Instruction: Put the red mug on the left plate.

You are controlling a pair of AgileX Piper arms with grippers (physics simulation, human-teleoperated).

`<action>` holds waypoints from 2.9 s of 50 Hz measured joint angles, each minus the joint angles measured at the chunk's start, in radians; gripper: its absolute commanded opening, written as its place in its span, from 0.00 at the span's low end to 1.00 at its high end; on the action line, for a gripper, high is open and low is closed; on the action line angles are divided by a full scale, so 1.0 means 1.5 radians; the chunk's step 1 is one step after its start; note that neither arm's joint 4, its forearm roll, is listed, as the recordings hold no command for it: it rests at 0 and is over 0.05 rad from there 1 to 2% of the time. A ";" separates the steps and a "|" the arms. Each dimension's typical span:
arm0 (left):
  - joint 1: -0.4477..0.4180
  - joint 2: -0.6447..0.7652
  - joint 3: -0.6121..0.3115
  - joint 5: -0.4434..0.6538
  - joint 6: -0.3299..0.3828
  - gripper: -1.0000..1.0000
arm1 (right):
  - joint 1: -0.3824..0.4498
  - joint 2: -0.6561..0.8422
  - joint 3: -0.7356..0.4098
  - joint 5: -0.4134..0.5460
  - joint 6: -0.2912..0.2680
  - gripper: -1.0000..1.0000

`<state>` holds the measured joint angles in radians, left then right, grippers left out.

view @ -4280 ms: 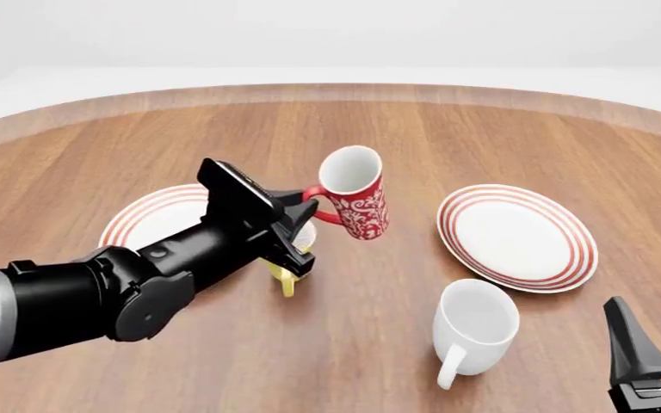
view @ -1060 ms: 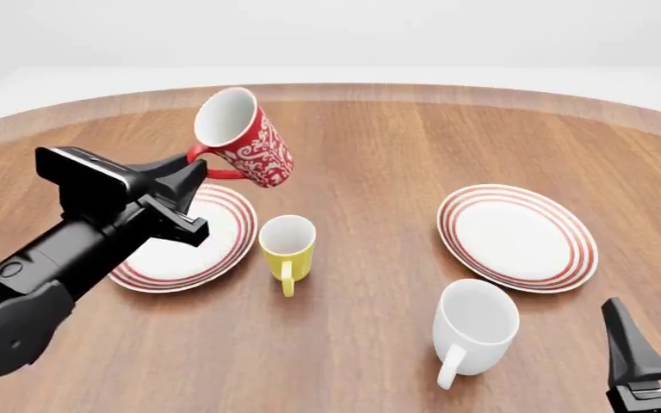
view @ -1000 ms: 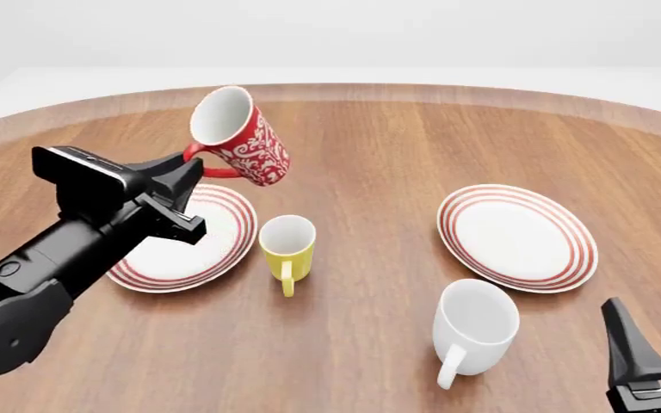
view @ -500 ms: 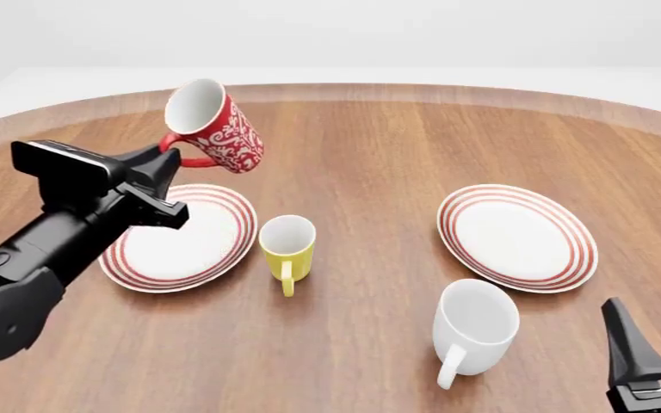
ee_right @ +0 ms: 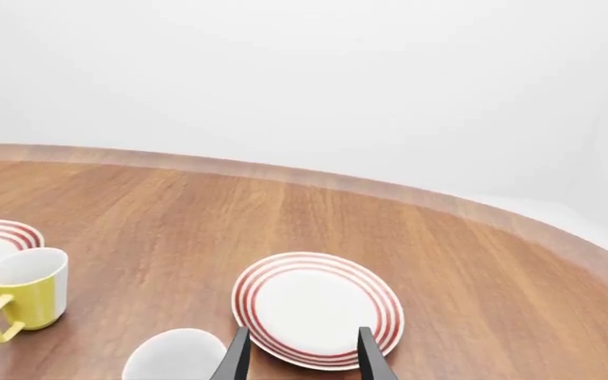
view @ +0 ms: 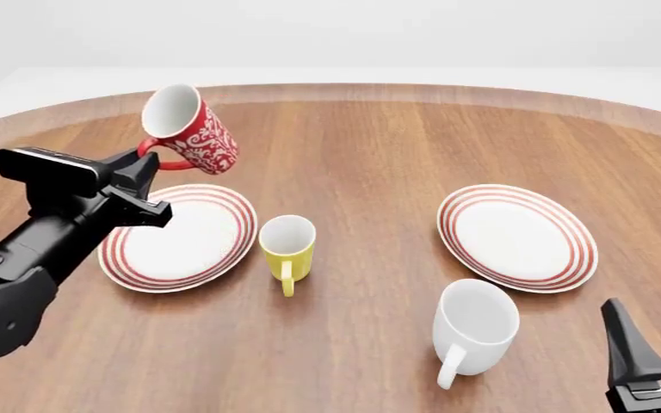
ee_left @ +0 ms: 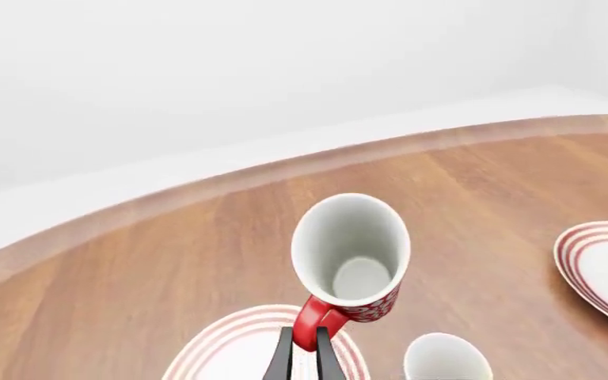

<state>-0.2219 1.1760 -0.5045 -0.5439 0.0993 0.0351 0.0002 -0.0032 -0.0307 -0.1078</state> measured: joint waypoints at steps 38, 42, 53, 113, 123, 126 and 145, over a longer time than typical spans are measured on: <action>0.053 0.066 0.026 -0.048 0.047 0.00 | -0.001 0.000 0.000 0.001 -0.002 1.00; 0.057 0.072 0.028 -0.051 0.054 0.00 | -0.001 0.000 0.000 0.001 -0.002 1.00; 0.070 0.091 0.031 -0.061 0.074 0.00 | -0.002 0.000 0.000 0.002 -0.002 1.00; 0.133 0.200 0.068 -0.147 0.119 0.00 | -0.002 0.000 -0.001 0.003 -0.002 1.00; 0.137 0.223 0.065 -0.158 0.125 0.00 | -0.002 0.000 -0.001 0.003 -0.002 1.00; 0.139 0.231 0.064 -0.161 0.126 0.00 | -0.002 0.000 -0.001 0.003 -0.002 1.00; 0.148 0.265 0.065 -0.179 0.128 0.00 | -0.002 0.000 -0.001 0.003 -0.002 1.00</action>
<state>0.0002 1.5741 -0.4075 -0.8129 0.2908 0.0323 0.0002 -0.0051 -0.0264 -0.1106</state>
